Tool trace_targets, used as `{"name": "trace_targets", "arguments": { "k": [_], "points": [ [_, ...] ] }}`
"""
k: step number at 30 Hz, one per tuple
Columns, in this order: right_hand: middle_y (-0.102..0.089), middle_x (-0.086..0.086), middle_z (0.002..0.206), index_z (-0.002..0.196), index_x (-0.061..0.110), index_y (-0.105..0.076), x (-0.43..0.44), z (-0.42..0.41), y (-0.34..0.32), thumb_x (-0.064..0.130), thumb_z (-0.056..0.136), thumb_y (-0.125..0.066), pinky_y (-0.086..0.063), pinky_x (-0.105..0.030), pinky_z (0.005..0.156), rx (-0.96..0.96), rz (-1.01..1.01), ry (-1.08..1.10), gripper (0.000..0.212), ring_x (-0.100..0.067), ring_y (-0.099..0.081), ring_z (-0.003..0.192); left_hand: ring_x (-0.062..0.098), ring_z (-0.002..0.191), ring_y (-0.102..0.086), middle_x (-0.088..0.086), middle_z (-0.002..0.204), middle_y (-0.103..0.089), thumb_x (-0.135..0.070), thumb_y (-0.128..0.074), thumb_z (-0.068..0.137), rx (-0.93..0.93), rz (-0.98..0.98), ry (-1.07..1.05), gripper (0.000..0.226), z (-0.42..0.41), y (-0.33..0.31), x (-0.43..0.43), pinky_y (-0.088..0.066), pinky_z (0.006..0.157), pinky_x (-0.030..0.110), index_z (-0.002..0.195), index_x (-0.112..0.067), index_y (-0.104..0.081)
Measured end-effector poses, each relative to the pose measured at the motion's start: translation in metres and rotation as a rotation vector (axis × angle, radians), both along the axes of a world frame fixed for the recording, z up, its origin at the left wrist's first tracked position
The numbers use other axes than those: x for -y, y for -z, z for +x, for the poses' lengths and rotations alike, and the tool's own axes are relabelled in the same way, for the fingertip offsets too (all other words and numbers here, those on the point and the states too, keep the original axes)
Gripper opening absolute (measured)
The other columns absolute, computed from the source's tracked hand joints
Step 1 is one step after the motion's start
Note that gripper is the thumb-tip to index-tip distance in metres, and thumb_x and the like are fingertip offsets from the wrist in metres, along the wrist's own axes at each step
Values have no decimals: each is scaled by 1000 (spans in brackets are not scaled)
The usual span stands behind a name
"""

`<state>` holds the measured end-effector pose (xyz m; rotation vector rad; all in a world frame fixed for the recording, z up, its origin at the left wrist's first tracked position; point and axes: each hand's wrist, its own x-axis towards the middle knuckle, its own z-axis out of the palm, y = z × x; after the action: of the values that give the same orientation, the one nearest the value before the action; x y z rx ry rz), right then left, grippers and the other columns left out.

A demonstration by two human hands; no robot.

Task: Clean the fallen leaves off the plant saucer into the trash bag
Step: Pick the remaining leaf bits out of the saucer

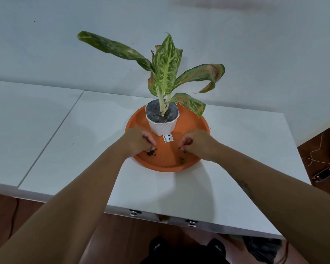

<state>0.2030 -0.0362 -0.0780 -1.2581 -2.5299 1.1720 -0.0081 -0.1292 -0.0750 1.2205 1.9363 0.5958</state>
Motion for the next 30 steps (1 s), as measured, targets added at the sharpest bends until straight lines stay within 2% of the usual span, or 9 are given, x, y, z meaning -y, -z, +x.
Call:
{"name": "trace_targets", "arguments": {
  "k": [4,6,8,11,14,17,21,25,30],
  "points": [
    [-61,10,71,86,10,-73,-5,4,-4,6,82,-68,-38,-12,56,66,-20,-11,8,-3,-54,66,12,70,-63,-3,71,-65,0,-80,77,-48,-102,94,18,-2,-5,-2,-48,69,18,92,-9,-75],
    [-60,10,72,89,12,-72,-5,2,-5,7,81,-70,-39,-14,57,153,-54,-79,10,-2,-54,66,13,81,-58,-5,80,-61,-7,-84,74,-165,-155,173,28,4,-6,-4,-40,64,14,100,-11,-72],
    [-61,8,77,96,15,-69,-1,-2,-5,10,78,-75,-44,-18,62,223,-79,-139,19,-6,-58,72,15,86,-54,-6,85,-55,-12,-88,69,-248,-161,220,41,9,-4,-6,-38,65,19,105,-12,-69],
    [-60,4,86,100,17,-66,7,-9,-1,14,73,-80,-44,-20,64,258,-37,-184,30,-15,-59,81,17,81,-55,-5,78,-56,-11,-89,67,-232,-155,241,33,9,0,-8,-41,67,24,91,-13,-66],
    [-62,-2,88,99,9,-67,14,-15,4,7,78,-75,-41,-17,59,251,8,-172,22,-17,-58,80,21,76,-58,1,70,-60,-3,-84,73,-159,-169,220,25,7,4,-10,-46,72,28,73,-16,-63],
    [-68,-12,93,92,6,-69,16,-18,5,9,81,-72,-44,-23,63,287,21,-170,12,-21,-60,81,19,72,-61,6,73,-65,-2,-80,77,-164,-162,212,23,5,5,-10,-53,77,33,68,-16,-64],
    [-60,-3,77,84,6,-66,18,-18,5,6,84,-67,-36,-17,53,319,46,-211,1,-16,-54,71,14,62,-60,-1,63,-64,-3,-77,80,-149,-126,193,25,3,7,-11,-51,66,24,63,-17,-65],
    [-63,-7,85,89,2,-68,19,-20,0,6,87,-63,-37,-15,56,317,41,-215,7,-17,-55,78,10,61,-60,-3,61,-64,-4,-78,80,-112,-56,139,22,1,4,-9,-52,65,21,64,-16,-68],
    [-63,-2,87,80,12,-66,16,-14,-9,3,89,-57,-36,-12,58,218,-2,-77,16,-15,-57,84,8,68,-61,-3,71,-69,-10,-81,78,-166,-193,296,15,0,-6,-1,-44,61,15,68,-17,-72]
  ]
}}
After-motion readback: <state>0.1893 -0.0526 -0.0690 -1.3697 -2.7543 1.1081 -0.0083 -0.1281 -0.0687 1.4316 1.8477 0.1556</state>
